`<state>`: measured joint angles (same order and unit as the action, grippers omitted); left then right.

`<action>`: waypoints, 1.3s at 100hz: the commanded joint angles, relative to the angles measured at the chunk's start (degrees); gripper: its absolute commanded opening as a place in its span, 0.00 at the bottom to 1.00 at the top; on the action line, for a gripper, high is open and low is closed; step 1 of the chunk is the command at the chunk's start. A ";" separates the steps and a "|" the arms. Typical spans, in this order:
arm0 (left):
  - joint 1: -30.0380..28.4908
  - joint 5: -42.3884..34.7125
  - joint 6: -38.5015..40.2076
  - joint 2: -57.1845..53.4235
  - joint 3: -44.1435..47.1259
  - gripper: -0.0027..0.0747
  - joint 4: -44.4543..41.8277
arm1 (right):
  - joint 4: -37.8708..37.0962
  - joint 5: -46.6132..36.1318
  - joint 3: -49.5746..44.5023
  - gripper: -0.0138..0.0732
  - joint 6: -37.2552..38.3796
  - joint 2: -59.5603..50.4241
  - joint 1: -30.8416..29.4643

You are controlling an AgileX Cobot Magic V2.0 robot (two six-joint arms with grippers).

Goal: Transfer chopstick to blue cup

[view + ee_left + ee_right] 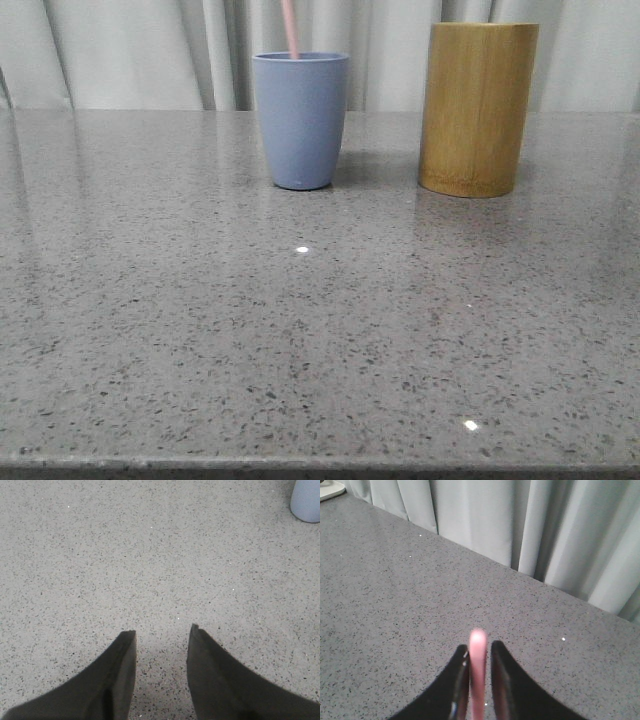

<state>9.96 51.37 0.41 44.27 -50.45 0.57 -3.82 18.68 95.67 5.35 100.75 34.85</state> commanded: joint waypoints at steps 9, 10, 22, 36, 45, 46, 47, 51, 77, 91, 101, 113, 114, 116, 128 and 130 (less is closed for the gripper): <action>-0.13 -3.20 0.48 -0.27 -1.39 0.36 -0.11 | -0.70 -4.04 2.06 0.41 -0.47 -2.75 0.08; -0.13 -3.20 0.48 -0.27 -1.39 0.36 -0.11 | -0.70 -4.04 2.06 0.41 -0.47 -2.75 0.08; -0.13 -3.20 0.48 -0.27 -1.39 0.36 -0.11 | -0.70 -3.77 2.06 0.41 -0.47 -3.03 -0.03; -0.13 -3.10 0.48 -0.27 -1.39 0.36 -0.11 | -0.70 -1.39 2.06 0.41 -0.42 -4.39 -0.50; -0.13 -3.10 0.48 -0.27 -1.39 0.36 -0.11 | -0.70 0.41 2.06 0.41 -0.21 -5.72 -1.47; -0.13 -3.10 0.48 -0.27 -1.39 0.36 -0.11 | -0.70 0.82 2.06 0.41 -0.15 -5.81 -1.58; -0.13 -3.10 0.48 -0.27 -1.39 0.36 -0.11 | -0.70 1.04 2.06 0.41 -0.02 -6.03 -1.82; -0.13 -3.10 0.48 -0.27 -1.39 0.36 -0.11 | -0.70 2.41 2.06 0.41 0.68 -6.66 -2.60; -0.13 -3.10 0.48 -0.27 -1.39 0.36 -0.11 | -0.70 7.88 -1.58 0.41 2.73 -11.97 -10.56; -0.13 -3.10 0.48 -0.27 -1.39 0.36 -0.11 | -0.70 9.68 -6.44 0.41 2.73 -16.10 -14.75; -0.13 -3.10 0.48 -0.27 -1.39 0.36 -0.11 | -0.70 9.56 -10.72 0.41 2.73 -19.71 -17.30; -0.13 -3.10 0.48 -0.27 -1.39 0.36 -0.11 | -0.70 9.43 -15.99 0.41 2.73 -24.48 -19.93; -0.13 -3.10 0.48 -0.27 -1.39 0.36 -0.11 | -0.70 9.43 -16.64 0.41 2.73 -24.78 -20.20; -0.13 -3.10 0.48 -0.27 -1.39 0.36 -0.11 | -0.70 9.43 -17.29 0.41 2.73 -25.69 -20.46; -0.13 -3.10 0.48 -0.27 -1.39 0.36 -0.11 | -0.70 9.15 -22.84 0.41 2.80 -31.01 -22.26; -0.13 -3.10 0.48 -0.27 -1.39 0.36 -0.11 | -0.70 9.01 -23.81 0.41 2.85 -31.96 -22.38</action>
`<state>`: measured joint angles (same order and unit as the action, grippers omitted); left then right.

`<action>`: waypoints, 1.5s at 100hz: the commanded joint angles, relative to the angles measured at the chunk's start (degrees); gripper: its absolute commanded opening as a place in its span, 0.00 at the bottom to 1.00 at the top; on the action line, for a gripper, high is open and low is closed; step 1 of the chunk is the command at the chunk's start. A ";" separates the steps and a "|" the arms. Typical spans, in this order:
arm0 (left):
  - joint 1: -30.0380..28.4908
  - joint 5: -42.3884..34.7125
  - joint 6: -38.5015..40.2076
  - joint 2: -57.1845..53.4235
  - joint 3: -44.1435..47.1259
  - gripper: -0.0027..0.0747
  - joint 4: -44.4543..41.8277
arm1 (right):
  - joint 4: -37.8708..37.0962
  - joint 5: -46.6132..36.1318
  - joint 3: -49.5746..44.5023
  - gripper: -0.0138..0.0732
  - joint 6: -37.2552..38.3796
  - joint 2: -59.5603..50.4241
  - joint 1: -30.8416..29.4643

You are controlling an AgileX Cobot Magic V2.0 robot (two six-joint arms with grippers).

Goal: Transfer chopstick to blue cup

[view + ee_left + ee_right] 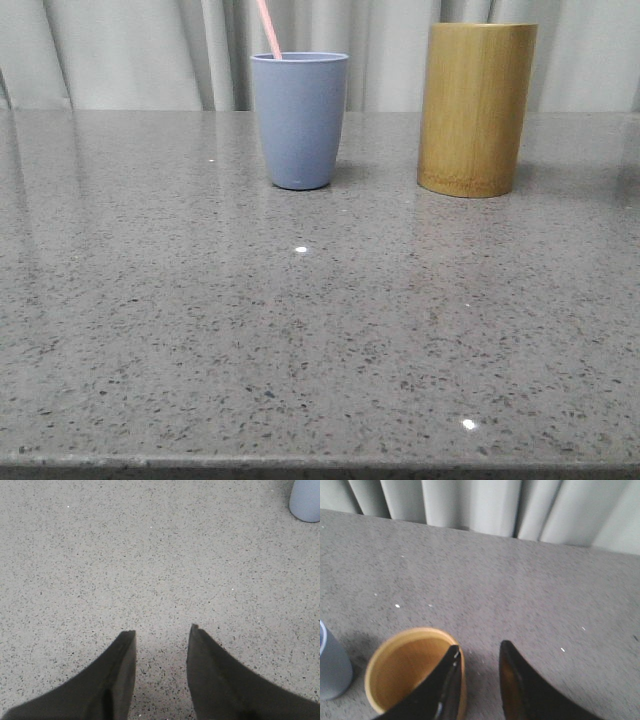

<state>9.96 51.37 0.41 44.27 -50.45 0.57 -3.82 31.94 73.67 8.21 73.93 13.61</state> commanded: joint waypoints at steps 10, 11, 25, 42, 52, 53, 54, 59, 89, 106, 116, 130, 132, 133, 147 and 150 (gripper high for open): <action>-0.13 -3.10 0.48 -0.27 -1.39 0.36 -0.11 | -0.70 -4.93 -6.45 0.41 0.17 -9.46 -1.20; -0.13 -3.10 0.48 -0.27 -1.39 0.36 -0.11 | -0.70 -4.93 -6.74 0.41 0.17 -10.07 -1.20; -0.13 -3.10 0.48 -0.27 -1.39 0.36 -0.11 | -0.70 -7.17 -13.29 0.41 0.17 -16.06 -1.20; -0.13 -3.10 0.48 -0.27 -1.39 0.36 -0.11 | -0.70 -10.13 -20.57 0.41 0.17 -23.38 -1.20; -0.13 -3.10 0.48 -0.27 -1.39 0.32 -0.11 | -0.82 -10.69 -23.86 0.41 0.17 -27.15 -1.20; -0.13 -3.10 0.48 -0.27 -1.39 0.31 -0.11 | -0.88 -10.68 -24.06 0.41 0.17 -27.72 -1.21; -0.13 -3.10 0.48 -0.27 -1.39 0.31 -0.11 | -1.03 -10.77 -24.25 0.41 0.17 -28.02 -1.21; -0.13 -3.32 0.48 -0.27 -1.39 0.28 -0.11 | -1.65 -11.22 -25.94 0.39 0.17 -29.95 -1.21; -0.13 -7.23 0.48 -3.47 1.30 0.05 0.33 | -2.32 -12.07 -34.33 0.09 0.17 -41.17 -3.41; -0.13 -10.49 0.48 -7.37 5.39 0.01 0.33 | -2.27 -11.73 -37.38 0.04 0.23 -46.57 -4.00; -0.13 -12.17 0.48 -10.03 7.94 0.01 0.33 | -2.27 -11.57 -38.80 0.04 0.23 -49.21 -4.00; -0.13 -14.19 0.48 -14.05 11.45 0.01 0.33 | -2.27 -11.57 -41.20 0.04 0.23 -52.40 -4.00; -0.13 -14.41 0.48 -14.64 11.93 0.01 0.33 | -2.27 -11.57 -41.59 0.04 0.23 -52.85 -4.00; -0.13 -14.51 0.48 -15.05 12.10 0.01 0.33 | -2.27 -11.57 -41.71 0.04 0.23 -53.01 -4.00; -0.13 -16.34 0.48 -19.08 15.26 0.01 0.33 | -2.27 -11.91 -43.83 0.04 0.23 -56.23 -4.00; -0.13 -16.66 0.48 -19.86 15.94 0.01 0.33 | -2.27 -11.91 -44.27 0.04 0.23 -56.77 -4.00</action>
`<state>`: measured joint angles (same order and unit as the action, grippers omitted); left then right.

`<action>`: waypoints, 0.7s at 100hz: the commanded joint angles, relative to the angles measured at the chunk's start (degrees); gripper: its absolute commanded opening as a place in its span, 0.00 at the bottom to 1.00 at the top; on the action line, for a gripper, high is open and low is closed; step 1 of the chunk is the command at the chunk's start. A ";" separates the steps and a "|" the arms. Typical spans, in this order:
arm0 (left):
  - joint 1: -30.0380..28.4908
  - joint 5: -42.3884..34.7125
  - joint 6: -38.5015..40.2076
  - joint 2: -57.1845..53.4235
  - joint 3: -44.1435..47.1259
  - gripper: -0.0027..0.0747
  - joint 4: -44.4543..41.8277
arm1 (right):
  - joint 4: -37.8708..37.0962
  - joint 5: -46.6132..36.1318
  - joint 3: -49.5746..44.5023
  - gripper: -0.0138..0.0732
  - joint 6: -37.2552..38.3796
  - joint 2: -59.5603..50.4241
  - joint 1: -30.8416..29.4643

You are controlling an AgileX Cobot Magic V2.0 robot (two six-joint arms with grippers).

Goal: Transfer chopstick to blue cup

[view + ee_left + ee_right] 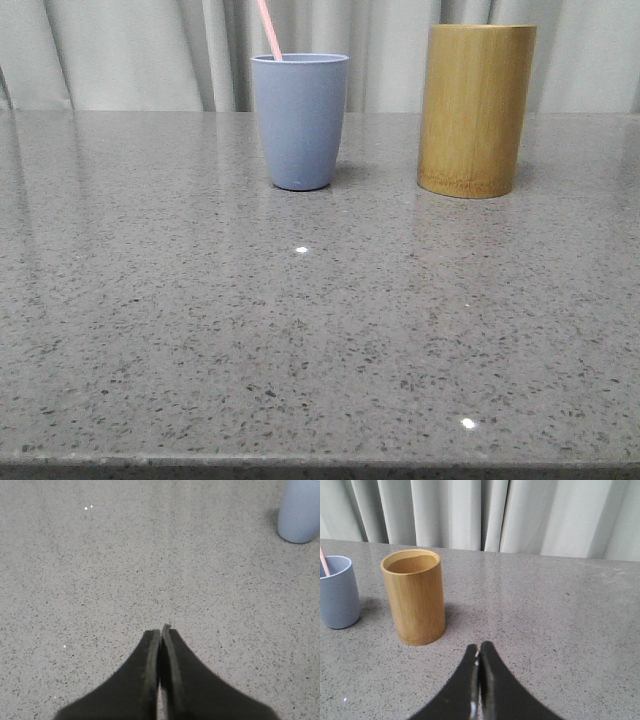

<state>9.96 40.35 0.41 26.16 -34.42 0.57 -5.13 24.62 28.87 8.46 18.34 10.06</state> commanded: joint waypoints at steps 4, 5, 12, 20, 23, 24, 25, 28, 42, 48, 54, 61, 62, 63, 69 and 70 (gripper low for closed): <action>-0.13 -6.01 0.48 -2.88 0.58 0.01 0.33 | -0.97 -4.66 0.09 0.04 -0.01 -1.99 -0.45; -0.13 -6.25 0.48 -3.06 0.85 0.01 0.33 | -0.97 -4.66 -0.08 0.04 -0.01 -2.10 -0.45; -0.13 -6.49 0.48 -4.70 2.04 0.01 0.33 | -0.97 -4.59 -0.56 0.04 -0.01 -3.16 -0.45; -0.13 -6.49 0.48 -6.27 3.04 0.01 0.33 | -0.97 -4.96 -0.87 0.04 -0.01 -3.95 -0.45; -0.13 -6.60 0.48 -6.72 3.29 0.01 0.33 | -0.97 -4.89 -0.87 0.04 -0.01 -4.12 -0.45; -0.13 -6.58 0.48 -6.83 3.38 0.01 0.33 | -0.97 -4.89 -0.87 0.04 -0.01 -4.12 -0.45; -0.13 -6.74 0.48 -7.06 3.51 0.01 0.33 | -0.97 -4.89 -0.87 0.04 -0.01 -4.18 -0.45; -0.13 -7.02 0.48 -7.48 3.79 0.01 0.33 | -0.97 -4.82 -0.87 0.04 -0.01 -4.25 -0.45; -0.13 -7.32 0.48 -8.32 4.11 0.01 0.33 | -0.97 -4.73 -0.87 0.04 -0.01 -4.31 -0.45; -0.13 -7.32 0.48 -8.32 4.11 0.01 0.33 | -0.97 -4.63 -0.87 0.04 -0.01 -4.31 -0.45; -0.13 -7.11 0.48 -8.32 4.11 0.01 0.33 | -0.97 -4.41 -0.87 0.04 -0.01 -4.31 -0.45; -0.13 -7.11 0.48 -8.32 4.11 0.01 0.33 | -0.97 -3.87 -0.87 0.04 -0.01 -4.31 -0.45; -0.13 -7.11 0.48 -8.32 4.11 0.01 0.33 | -0.97 -3.79 -0.87 0.04 -0.01 -4.31 -0.45; -0.13 -7.11 0.48 -8.32 4.11 0.01 0.33 | -0.97 -3.79 -0.87 0.04 -0.01 -4.31 -0.45; -0.13 -7.11 0.48 -8.32 4.11 0.01 0.33 | -0.97 -3.79 -0.87 0.04 -0.01 -4.31 -0.45; -0.13 -7.11 0.48 -8.32 4.11 0.01 0.33 | -0.97 -3.79 -0.87 0.04 -0.01 -4.31 -0.45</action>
